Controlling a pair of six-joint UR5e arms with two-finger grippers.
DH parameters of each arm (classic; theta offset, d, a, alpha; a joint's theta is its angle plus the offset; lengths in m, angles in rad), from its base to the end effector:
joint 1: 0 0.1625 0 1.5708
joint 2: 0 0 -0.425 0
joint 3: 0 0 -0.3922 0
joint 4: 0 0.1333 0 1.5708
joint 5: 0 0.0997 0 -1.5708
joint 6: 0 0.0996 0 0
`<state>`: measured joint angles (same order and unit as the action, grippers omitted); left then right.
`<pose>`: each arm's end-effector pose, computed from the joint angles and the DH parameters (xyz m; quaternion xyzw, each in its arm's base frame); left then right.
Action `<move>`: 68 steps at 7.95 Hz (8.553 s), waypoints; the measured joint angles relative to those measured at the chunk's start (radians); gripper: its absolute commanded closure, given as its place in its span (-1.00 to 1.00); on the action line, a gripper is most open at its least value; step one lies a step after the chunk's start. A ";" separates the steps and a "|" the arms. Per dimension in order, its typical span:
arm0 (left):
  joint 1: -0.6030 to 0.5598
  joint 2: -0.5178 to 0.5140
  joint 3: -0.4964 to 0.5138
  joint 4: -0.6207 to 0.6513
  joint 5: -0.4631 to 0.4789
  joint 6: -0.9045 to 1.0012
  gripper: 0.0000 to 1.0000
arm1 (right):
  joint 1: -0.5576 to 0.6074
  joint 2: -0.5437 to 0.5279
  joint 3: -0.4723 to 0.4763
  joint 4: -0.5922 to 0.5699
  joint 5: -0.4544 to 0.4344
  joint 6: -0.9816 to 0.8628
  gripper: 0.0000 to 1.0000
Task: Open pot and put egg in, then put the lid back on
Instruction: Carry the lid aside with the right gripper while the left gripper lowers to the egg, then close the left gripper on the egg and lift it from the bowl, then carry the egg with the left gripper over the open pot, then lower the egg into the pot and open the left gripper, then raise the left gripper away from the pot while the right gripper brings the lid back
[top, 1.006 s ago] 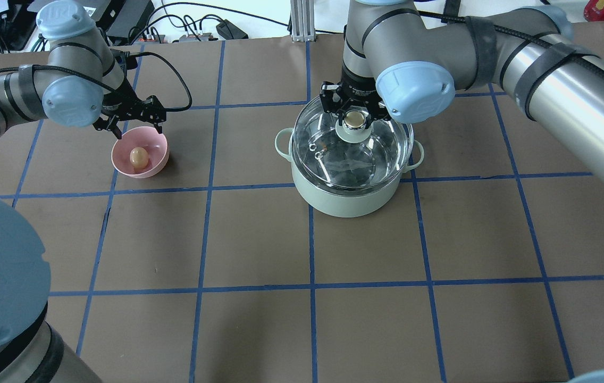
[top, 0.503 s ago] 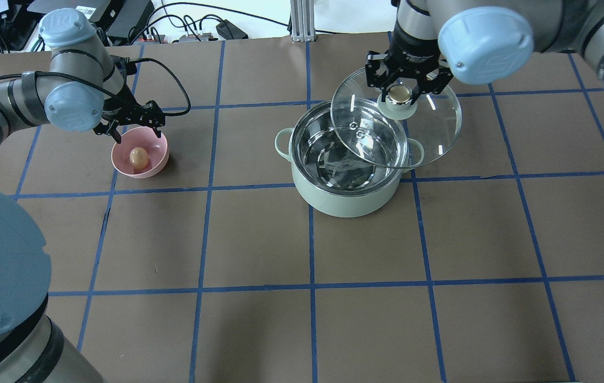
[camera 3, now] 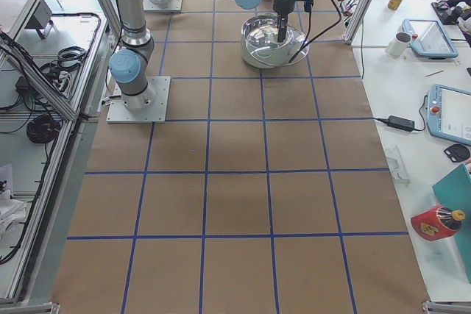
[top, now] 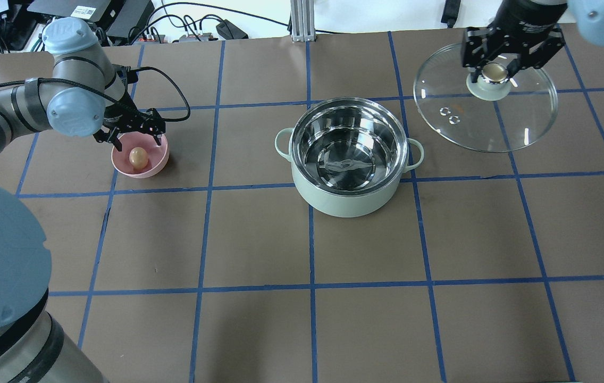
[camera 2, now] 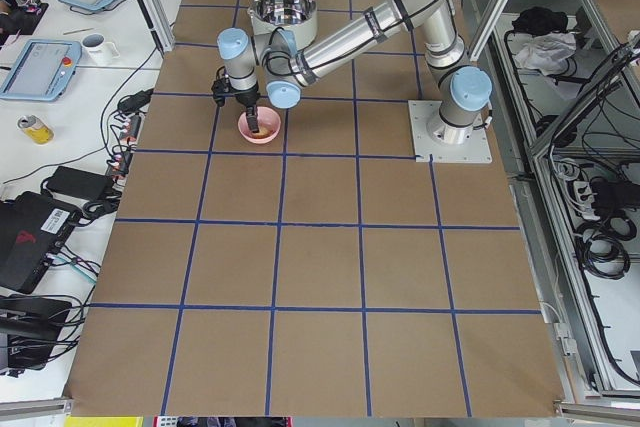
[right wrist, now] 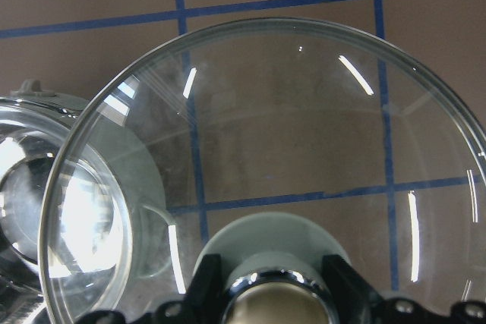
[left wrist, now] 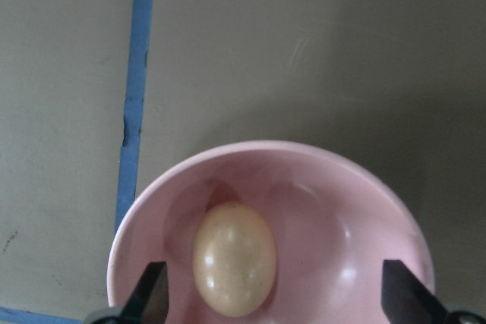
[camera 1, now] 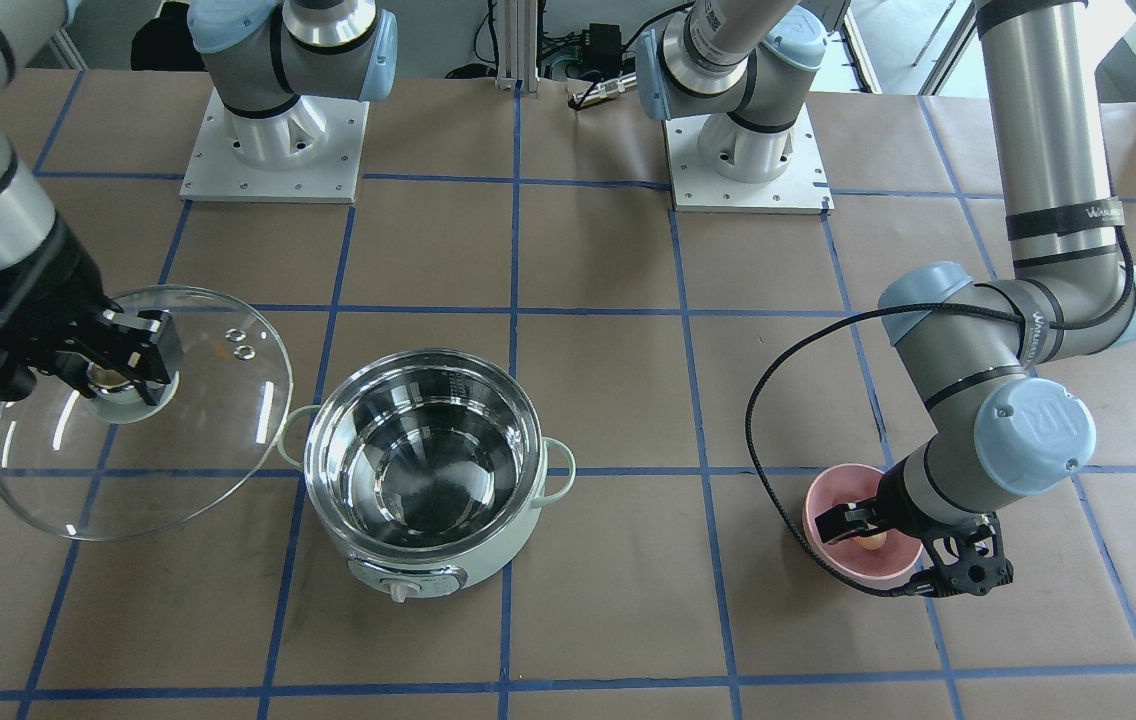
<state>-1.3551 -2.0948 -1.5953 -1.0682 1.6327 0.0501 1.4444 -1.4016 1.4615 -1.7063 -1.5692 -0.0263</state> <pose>0.0133 -0.6547 0.2221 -0.0819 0.9959 0.0268 0.0276 0.0605 -0.5823 0.4662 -0.0500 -0.9980 0.0377 0.0021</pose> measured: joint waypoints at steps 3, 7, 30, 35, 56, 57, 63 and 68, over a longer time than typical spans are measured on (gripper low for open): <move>0.000 -0.001 -0.020 -0.004 0.001 -0.002 -1.00 | -0.119 -0.019 0.004 0.023 -0.030 -0.193 1.00; 0.001 -0.004 -0.031 -0.002 0.001 -0.003 -1.00 | -0.138 -0.011 0.015 0.012 -0.046 -0.270 1.00; 0.002 -0.013 -0.032 0.015 0.028 -0.006 0.81 | -0.141 0.031 0.022 0.010 -0.033 -0.329 1.00; -0.009 0.125 0.021 -0.171 0.043 -0.013 0.99 | -0.141 0.048 0.022 0.010 -0.030 -0.322 1.00; -0.674 -0.061 0.225 -0.092 -0.135 -0.545 0.99 | -0.141 0.088 0.043 -0.051 -0.027 -0.317 1.00; -0.678 -0.072 0.223 -0.091 -0.135 -0.546 0.95 | -0.141 0.089 0.044 -0.052 -0.026 -0.317 1.00; -0.682 -0.090 0.222 -0.064 -0.135 -0.553 -0.75 | -0.141 0.103 0.045 -0.053 -0.010 -0.317 1.00; -0.684 0.021 0.221 -0.099 -0.128 -0.541 -1.00 | -0.135 0.089 0.044 -0.055 -0.009 -0.304 1.00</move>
<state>-2.0386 -2.0741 -1.3745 -1.1671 1.5052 -0.4908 1.3096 -1.3126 1.5058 -1.7615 -1.5783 -0.3306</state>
